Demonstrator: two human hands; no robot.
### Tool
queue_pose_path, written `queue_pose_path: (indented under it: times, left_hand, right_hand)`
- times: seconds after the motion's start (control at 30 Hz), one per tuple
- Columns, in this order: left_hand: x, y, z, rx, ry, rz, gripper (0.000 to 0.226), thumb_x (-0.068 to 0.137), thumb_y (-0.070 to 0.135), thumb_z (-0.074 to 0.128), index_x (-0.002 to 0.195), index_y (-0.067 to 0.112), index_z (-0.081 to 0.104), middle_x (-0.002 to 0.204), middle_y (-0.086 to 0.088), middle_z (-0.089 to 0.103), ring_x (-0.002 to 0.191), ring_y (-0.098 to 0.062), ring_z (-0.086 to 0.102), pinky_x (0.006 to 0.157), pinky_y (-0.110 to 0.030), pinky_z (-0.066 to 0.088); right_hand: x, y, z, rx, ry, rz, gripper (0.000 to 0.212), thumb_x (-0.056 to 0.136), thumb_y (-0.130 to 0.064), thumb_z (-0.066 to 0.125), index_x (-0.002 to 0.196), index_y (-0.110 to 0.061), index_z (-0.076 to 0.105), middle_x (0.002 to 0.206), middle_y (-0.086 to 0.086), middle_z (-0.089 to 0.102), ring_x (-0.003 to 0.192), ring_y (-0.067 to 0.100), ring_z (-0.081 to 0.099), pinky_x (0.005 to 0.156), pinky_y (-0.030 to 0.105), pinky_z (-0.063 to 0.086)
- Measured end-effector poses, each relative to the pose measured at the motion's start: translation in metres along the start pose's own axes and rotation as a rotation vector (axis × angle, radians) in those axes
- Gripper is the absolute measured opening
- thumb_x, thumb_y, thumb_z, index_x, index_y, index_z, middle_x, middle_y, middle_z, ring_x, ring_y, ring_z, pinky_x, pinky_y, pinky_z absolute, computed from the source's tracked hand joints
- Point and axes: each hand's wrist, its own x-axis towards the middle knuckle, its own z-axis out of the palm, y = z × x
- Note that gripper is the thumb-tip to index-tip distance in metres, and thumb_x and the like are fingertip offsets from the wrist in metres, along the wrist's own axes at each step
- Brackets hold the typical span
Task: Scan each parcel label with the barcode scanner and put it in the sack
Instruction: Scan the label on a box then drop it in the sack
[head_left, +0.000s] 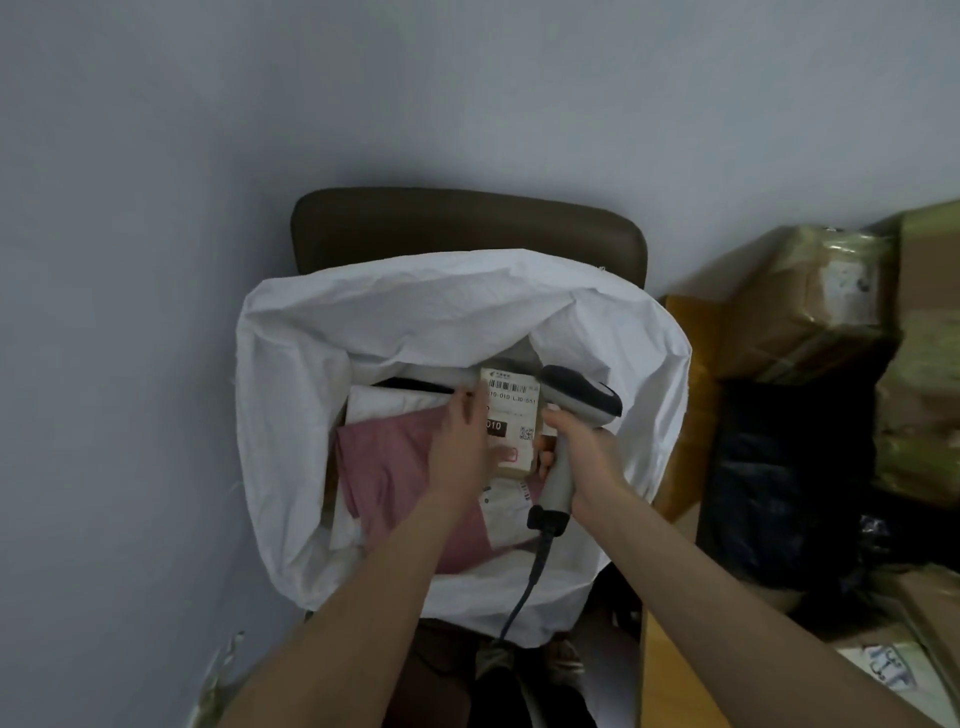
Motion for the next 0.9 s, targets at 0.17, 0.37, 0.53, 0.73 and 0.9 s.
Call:
queue_pose_path:
  times: [0.17,0.37,0.53,0.73,0.9]
  left_hand:
    - [-0.009,0.002,0.03,0.254,-0.1,0.113,0.07,0.097,0.03,0.048,0.154,0.029,0.008,0.161,-0.005,-0.008,0.139,-0.029,0.031,0.105,-0.039,0.04]
    - [0.016,-0.004,0.02,0.389,-0.101,0.063,0.071,0.096,0.026,0.052,0.153,0.033,0.011,0.161,-0.002,-0.003,0.119,-0.031,0.048,0.088,-0.04,0.048]
    - [0.004,-0.005,-0.003,0.224,-0.239,0.126,0.079,0.089,0.041,0.062,0.152,0.036,0.015,0.161,0.001,-0.006,0.132,-0.031,0.038,0.102,-0.043,0.043]
    - [-0.033,0.03,-0.056,0.188,-0.017,0.066,0.058,0.089,0.026,0.062,0.141,0.015,0.038,0.146,-0.015,0.031,0.124,-0.033,0.049,0.091,-0.046,0.05]
    - [-0.066,0.07,-0.097,0.205,0.019,0.054,0.052,0.09,0.02,0.06,0.138,0.017,0.041,0.144,-0.011,0.033,0.123,-0.031,0.049,0.093,-0.043,0.046]
  right_hand:
    - [0.0,0.006,0.006,-0.053,-0.02,-0.017,0.015,0.086,-0.008,0.066,0.072,-0.006,0.063,0.051,0.006,0.059,0.039,0.013,0.048,0.049,0.026,0.044]
    - [0.01,0.006,0.008,-0.103,-0.031,-0.024,0.013,0.086,-0.01,0.068,0.074,-0.007,0.063,0.052,0.006,0.06,0.043,0.014,0.048,0.052,0.027,0.042]
    - [-0.003,0.002,-0.001,-0.084,-0.032,-0.011,0.008,0.086,-0.011,0.068,0.081,-0.006,0.065,0.057,0.008,0.06,0.042,0.013,0.048,0.052,0.027,0.043]
    - [-0.043,-0.01,-0.019,-0.044,-0.063,0.012,0.01,0.09,-0.014,0.064,0.092,-0.004,0.065,0.059,0.006,0.06,0.038,0.009,0.049,0.043,0.022,0.043]
    - [-0.1,-0.024,-0.044,0.026,-0.092,-0.002,0.013,0.092,-0.016,0.063,0.082,-0.007,0.061,0.062,0.006,0.057,0.048,0.012,0.048,0.05,0.024,0.044]
